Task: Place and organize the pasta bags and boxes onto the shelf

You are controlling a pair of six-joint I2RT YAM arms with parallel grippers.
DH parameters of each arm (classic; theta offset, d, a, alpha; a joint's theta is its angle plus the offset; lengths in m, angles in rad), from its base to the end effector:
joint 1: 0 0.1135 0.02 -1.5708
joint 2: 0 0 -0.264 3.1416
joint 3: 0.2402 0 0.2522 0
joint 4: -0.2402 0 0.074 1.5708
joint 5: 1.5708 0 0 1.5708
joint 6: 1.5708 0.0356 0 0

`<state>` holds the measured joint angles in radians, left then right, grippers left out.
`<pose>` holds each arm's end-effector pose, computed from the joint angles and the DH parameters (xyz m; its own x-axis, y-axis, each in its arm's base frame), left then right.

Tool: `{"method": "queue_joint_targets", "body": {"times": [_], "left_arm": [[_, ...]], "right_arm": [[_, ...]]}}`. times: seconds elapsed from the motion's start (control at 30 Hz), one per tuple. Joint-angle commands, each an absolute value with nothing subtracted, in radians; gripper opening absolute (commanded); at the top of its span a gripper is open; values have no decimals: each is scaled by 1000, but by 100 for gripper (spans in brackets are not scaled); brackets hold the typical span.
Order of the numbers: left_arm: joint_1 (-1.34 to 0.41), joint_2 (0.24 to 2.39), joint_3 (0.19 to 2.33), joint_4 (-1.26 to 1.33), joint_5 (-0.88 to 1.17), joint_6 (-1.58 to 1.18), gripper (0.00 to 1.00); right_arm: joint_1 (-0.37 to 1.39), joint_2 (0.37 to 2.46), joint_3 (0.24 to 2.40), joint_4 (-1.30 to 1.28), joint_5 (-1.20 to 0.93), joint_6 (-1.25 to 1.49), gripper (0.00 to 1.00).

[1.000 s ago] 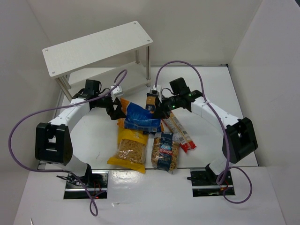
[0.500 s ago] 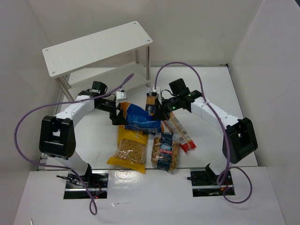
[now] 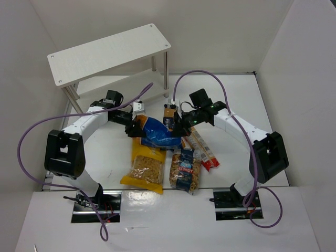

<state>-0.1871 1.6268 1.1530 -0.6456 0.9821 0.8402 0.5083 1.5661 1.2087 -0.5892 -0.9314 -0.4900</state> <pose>0.3099 -0.0888 0.2343 -0.2476 0.4678 -0.8485 0.9653 0.1944 -0.1745 0.2699 0.1831 0.2707 -0.2960 -0.4863 -0.8221 -0.9513 0.0727 0.2995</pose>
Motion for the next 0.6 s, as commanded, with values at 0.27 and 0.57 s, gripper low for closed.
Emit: {"method": "queue_joint_targets", "body": {"times": [0.27, 0.57], "left_arm": [[-305, 1677, 1312, -795, 1118, 851, 0], [-284, 1507, 1293, -737, 1075, 661, 0]], "right_arm": [[523, 1537, 1226, -578, -971, -499, 0], [505, 1503, 1255, -537, -731, -391, 85]]}}
